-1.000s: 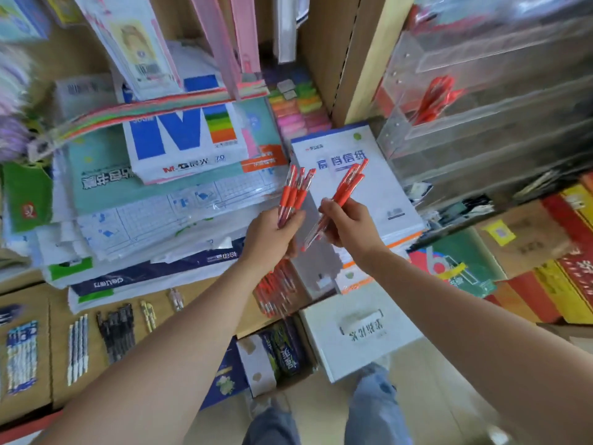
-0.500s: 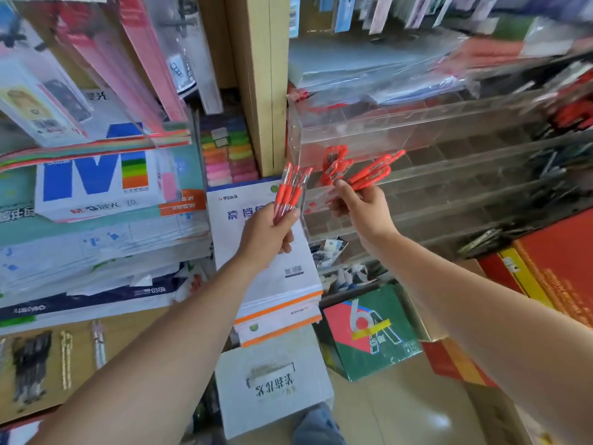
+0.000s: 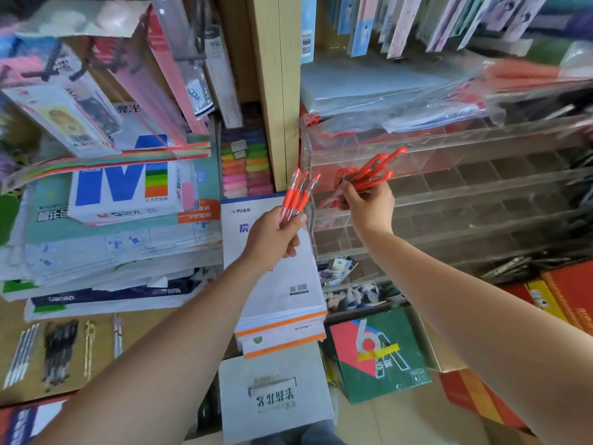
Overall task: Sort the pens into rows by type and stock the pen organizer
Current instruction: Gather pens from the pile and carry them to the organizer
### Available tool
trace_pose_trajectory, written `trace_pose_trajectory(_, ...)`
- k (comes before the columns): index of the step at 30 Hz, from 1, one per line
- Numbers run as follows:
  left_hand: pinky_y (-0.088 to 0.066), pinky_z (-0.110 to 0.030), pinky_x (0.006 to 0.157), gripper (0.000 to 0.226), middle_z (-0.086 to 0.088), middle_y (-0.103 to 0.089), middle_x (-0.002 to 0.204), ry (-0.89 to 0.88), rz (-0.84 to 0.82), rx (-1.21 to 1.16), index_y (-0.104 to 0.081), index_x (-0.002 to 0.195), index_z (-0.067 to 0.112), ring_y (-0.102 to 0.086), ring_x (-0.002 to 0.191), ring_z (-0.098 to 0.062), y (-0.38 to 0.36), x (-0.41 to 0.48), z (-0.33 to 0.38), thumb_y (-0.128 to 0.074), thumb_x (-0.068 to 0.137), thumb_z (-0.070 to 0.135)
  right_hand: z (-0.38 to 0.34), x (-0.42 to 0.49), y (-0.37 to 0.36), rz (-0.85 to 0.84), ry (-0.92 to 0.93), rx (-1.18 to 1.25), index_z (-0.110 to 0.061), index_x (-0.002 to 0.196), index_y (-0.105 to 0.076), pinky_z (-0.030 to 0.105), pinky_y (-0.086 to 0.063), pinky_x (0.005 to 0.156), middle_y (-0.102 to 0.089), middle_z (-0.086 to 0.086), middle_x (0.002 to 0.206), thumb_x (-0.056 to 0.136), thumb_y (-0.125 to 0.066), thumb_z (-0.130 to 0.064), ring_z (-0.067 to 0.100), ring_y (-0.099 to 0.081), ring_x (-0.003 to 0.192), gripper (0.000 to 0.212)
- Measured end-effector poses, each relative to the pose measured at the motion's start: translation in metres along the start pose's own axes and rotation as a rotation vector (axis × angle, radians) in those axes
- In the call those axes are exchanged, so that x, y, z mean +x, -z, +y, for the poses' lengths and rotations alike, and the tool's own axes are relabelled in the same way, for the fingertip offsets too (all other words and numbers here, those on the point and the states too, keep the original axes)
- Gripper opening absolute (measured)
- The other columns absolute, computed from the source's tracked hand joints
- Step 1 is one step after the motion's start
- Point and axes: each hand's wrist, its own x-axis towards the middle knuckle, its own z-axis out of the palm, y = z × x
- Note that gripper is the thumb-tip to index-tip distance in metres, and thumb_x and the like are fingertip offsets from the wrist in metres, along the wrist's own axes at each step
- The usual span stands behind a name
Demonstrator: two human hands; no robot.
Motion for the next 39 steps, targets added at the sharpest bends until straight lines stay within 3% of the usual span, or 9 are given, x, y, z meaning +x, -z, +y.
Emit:
trace_pose_trajectory(3,-0.049,-0.032,0.053,0.016,-0.006,-0.063,0.064,0.002,-0.02,0.002,-0.053,0.082,0.022,-0.059,0.051,-0.019,0.002,0.001,-0.002,-0.054,0.096,0.03,0.002,0.003,-0.005,0.015,0.025,-0.101,-0.015,0.082,-0.063,0.038,-0.055,0.082,-0.064,0.01,0.093,0.082,-0.071,-0.022,0.022,-0.064,0.078,0.011)
trace_pose_trajectory(11,-0.05,-0.033,0.054,0.013,-0.006,-0.063,0.064,0.006,-0.083,0.01,-0.055,0.087,0.021,-0.06,0.052,-0.021,0.005,0.004,-0.006,-0.053,0.096,0.029,-0.001,-0.008,-0.001,-0.013,-0.029,-0.03,-0.02,0.101,-0.047,0.036,-0.059,0.075,-0.066,0.004,0.097,0.075,-0.08,-0.016,0.016,-0.069,0.072,0.043)
trace_pose_trajectory(15,-0.048,-0.03,0.052,0.013,-0.004,-0.061,0.062,0.005,-0.116,0.007,-0.054,0.087,0.021,-0.058,0.051,-0.02,0.005,0.002,-0.006,-0.053,0.096,0.029,-0.001,-0.013,0.006,0.005,0.003,0.068,-0.007,0.107,-0.048,0.02,-0.057,0.066,-0.066,0.008,0.095,0.082,-0.074,-0.017,0.005,-0.067,0.069,0.037)
trace_pose_trajectory(21,-0.05,-0.032,0.054,0.012,-0.004,-0.061,0.063,-0.005,-0.132,0.006,-0.055,0.089,0.02,-0.059,0.053,-0.021,0.004,0.0,-0.003,-0.053,0.096,0.03,-0.004,-0.016,0.007,-0.108,-0.002,-0.021,-0.011,0.095,-0.053,0.036,-0.06,0.069,-0.07,0.011,0.086,0.09,-0.065,-0.026,0.019,-0.069,0.066,0.02)
trace_pose_trajectory(24,-0.05,-0.032,0.055,0.014,-0.004,-0.061,0.063,-0.007,-0.139,0.013,-0.054,0.089,0.018,-0.059,0.053,-0.021,0.005,-0.003,-0.001,-0.053,0.096,0.03,-0.005,-0.02,0.009,-0.038,0.035,0.054,-0.019,0.106,-0.05,0.034,-0.058,0.066,-0.067,0.005,0.091,0.089,-0.066,-0.033,0.021,-0.069,0.073,0.028)
trace_pose_trajectory(27,-0.05,-0.033,0.055,0.015,-0.003,-0.06,0.063,-0.009,-0.137,0.023,-0.053,0.086,0.02,-0.059,0.053,-0.021,0.005,-0.005,0.0,-0.053,0.096,0.03,-0.008,-0.022,0.015,0.03,0.057,0.064,-0.017,0.095,-0.056,0.027,-0.056,0.061,-0.067,0.003,0.081,0.095,-0.057,-0.03,0.018,-0.067,0.065,0.013)
trace_pose_trajectory(30,-0.049,-0.032,0.054,0.016,-0.003,-0.058,0.061,-0.009,-0.141,0.026,-0.052,0.083,0.02,-0.058,0.052,-0.021,0.005,-0.008,0.003,-0.053,0.097,0.029,-0.007,-0.021,0.018,-0.116,0.026,-0.115,-0.014,0.087,-0.064,0.026,-0.057,0.066,-0.068,0.0,0.07,0.096,-0.057,-0.024,0.009,-0.066,0.057,0.015)
trace_pose_trajectory(34,-0.045,-0.031,0.053,0.017,-0.003,-0.052,0.06,0.004,-0.187,0.005,-0.05,0.086,0.013,-0.051,0.052,-0.024,0.003,-0.014,0.009,-0.052,0.097,0.026,-0.01,-0.031,0.023,-0.118,-0.014,0.035,-0.019,0.079,-0.057,0.029,-0.053,0.054,-0.061,-0.002,0.068,0.094,-0.059,-0.032,0.012,-0.058,0.05,0.02)
trace_pose_trajectory(39,-0.038,-0.026,0.05,0.014,-0.006,-0.046,0.066,0.041,-0.428,0.021,-0.05,0.091,0.011,-0.042,0.051,-0.016,-0.005,-0.025,0.024,-0.049,0.099,0.023,-0.017,-0.047,0.032,-0.614,-0.205,0.317,-0.009,0.09,-0.06,0.018,-0.037,0.045,-0.06,0.001,0.069,0.086,-0.068,-0.029,0.009,-0.047,0.049,0.021)
